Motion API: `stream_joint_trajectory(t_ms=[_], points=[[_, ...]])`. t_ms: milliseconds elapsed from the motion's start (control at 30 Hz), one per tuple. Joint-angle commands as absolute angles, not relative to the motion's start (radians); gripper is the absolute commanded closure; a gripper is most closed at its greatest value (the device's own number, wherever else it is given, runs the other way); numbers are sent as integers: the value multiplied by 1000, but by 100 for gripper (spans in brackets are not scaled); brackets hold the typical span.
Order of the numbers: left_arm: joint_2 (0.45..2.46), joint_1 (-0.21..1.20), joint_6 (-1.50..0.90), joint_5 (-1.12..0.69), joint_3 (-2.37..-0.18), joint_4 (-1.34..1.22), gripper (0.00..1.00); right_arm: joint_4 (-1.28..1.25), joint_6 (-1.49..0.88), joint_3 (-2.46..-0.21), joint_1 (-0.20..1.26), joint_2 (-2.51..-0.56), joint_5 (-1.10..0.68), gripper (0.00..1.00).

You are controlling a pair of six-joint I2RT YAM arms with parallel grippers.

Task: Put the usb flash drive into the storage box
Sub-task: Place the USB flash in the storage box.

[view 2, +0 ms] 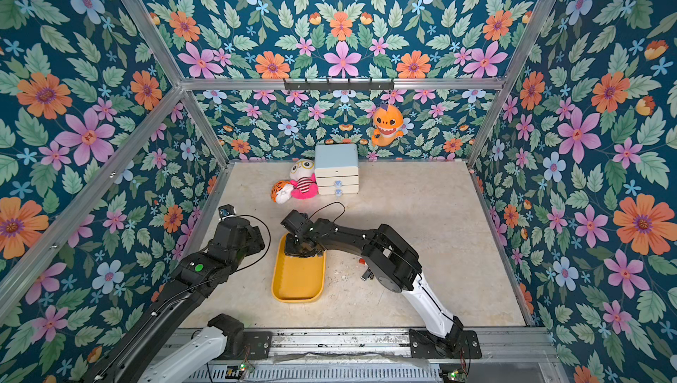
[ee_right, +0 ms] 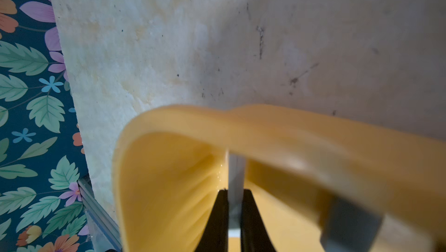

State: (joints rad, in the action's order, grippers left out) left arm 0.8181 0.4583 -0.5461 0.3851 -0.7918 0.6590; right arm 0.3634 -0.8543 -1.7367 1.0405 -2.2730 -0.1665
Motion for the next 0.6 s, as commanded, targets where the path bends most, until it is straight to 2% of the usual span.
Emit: stream_joint_trajectory(t_ms=[0,233,433,567], points=[[816,458,-537,379,-792,653,27,338,-853,-1747,1042,-2290,-172,96],[823,458,-532,370,-792,651,27,343,-852,-1759,1041,-2318,-181,90],[824,457,-529,364,-790,649,26,356,-847,-1738,1040,-2304,-168,75],[828,457,-529,360,-790,647,26,368,-843,-1725,1038,-2294,-164,70]])
